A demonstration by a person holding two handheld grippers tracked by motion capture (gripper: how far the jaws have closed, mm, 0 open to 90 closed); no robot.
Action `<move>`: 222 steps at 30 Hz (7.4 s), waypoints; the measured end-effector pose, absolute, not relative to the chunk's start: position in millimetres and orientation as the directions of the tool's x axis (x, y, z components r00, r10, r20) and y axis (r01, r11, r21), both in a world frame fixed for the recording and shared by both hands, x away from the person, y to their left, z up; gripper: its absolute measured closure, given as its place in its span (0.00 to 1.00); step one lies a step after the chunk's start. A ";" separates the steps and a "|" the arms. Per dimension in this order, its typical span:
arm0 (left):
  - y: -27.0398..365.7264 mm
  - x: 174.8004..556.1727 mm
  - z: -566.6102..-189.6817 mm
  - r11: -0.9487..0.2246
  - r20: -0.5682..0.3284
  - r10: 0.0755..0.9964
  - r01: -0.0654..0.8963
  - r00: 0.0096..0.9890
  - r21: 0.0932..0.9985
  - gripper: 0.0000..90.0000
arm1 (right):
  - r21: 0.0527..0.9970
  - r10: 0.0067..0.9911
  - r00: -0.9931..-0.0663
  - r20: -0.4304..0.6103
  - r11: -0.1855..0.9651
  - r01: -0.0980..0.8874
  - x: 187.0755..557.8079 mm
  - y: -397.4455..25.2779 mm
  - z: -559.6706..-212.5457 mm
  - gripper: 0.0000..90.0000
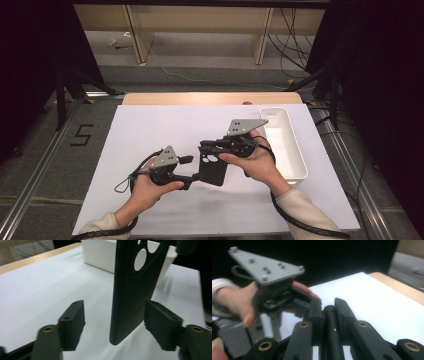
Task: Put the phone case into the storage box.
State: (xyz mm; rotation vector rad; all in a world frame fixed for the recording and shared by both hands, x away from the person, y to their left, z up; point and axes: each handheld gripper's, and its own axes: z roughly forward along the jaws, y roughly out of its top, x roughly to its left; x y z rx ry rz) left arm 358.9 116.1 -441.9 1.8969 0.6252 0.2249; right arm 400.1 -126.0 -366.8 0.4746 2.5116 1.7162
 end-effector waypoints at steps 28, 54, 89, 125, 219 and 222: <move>105.1 363.6 -454.0 -0.289 -0.214 0.285 0.297 0.934 0.910 0.73 | 0.913 0.104 -0.986 0.131 0.374 0.161 396.1 -124.6 -363.2 0.87; 109.8 360.5 -442.3 -0.301 -0.215 0.319 0.314 0.923 0.900 0.89 | 0.934 0.142 -0.984 0.105 0.326 0.146 401.2 -132.2 -361.0 0.49; 122.9 371.2 -436.6 -0.187 -0.174 0.656 0.383 0.734 0.905 0.89 | 0.966 0.515 -0.856 0.048 0.193 0.171 406.5 -134.8 -375.1 0.01; 83.7 372.4 -438.1 -0.214 -0.149 0.644 0.363 0.750 0.907 0.89 | 0.975 0.666 -0.743 0.074 0.107 0.193 395.7 -115.1 -391.5 0.02; 142.2 344.0 -423.4 -0.177 -0.096 0.622 0.259 0.777 0.950 0.00 | 0.982 0.720 -0.686 0.104 0.035 0.186 399.5 -135.6 -376.0 0.16; 147.6 340.0 -422.8 -0.175 -0.092 0.626 0.254 0.775 0.951 0.00 | 0.983 0.725 -0.681 0.105 0.029 0.183 400.1 -137.4 -375.1 0.16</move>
